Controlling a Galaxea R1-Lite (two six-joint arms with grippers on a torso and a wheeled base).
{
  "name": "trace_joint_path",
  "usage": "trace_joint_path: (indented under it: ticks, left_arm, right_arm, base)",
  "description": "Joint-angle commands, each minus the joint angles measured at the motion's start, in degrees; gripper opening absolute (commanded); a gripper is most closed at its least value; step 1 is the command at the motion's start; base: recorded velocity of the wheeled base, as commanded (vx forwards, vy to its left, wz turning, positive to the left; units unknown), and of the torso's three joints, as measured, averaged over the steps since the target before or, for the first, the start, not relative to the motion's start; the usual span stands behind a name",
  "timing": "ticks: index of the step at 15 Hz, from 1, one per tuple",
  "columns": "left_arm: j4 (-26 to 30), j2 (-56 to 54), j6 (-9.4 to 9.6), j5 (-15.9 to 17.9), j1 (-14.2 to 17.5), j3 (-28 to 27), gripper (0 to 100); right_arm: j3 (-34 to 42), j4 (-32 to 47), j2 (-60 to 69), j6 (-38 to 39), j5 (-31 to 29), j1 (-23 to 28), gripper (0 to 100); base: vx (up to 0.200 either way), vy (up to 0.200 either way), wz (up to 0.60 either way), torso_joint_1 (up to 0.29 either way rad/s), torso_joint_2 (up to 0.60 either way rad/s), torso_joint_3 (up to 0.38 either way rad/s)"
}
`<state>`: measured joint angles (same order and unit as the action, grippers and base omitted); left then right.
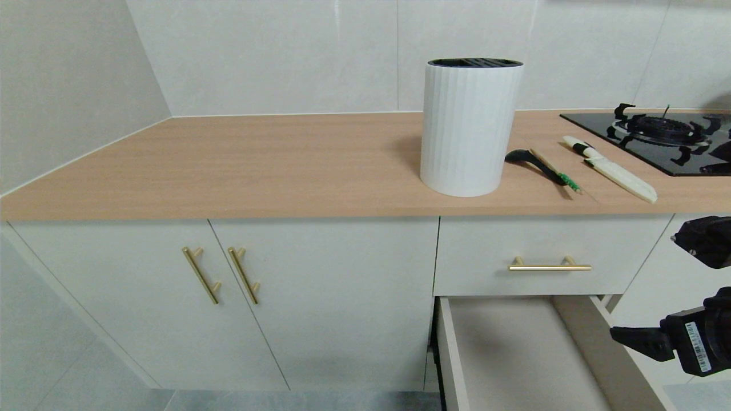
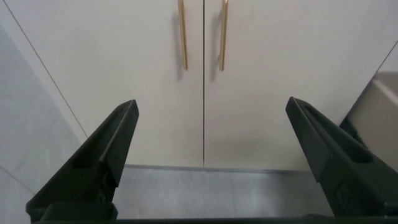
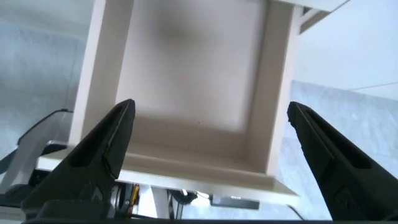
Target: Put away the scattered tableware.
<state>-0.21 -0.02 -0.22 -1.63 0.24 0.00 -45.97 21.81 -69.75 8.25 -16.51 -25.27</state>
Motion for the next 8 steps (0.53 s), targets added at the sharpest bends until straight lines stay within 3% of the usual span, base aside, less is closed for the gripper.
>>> trace_joint_path:
  ticks: [1, 6, 8]
  left_arm:
    - [-0.06, 0.02, 0.04, -0.04, 0.02, 0.0, 100]
    - [-0.06, 0.02, 0.04, -0.12, 0.02, 0.0, 100]
    - [-0.06, 0.02, -0.04, -0.04, 0.02, 0.0, 100]
  right_arm:
    - [0.09, -0.01, -0.21, 0.01, -0.02, -0.04, 100]
    - [0.09, -2.03, -0.47, -0.52, -0.02, -0.04, 100]
    - [-3.86, -6.08, -2.32, -3.51, -0.02, 0.75, 100]
  base:
    - [0.0, 0.0, 0.0, 0.163, -0.47, -0.295]
    - [0.0, 0.0, 0.0, 0.18, -0.47, -0.291]
    - [0.0, 0.0, 0.0, 0.076, -0.19, -0.115]
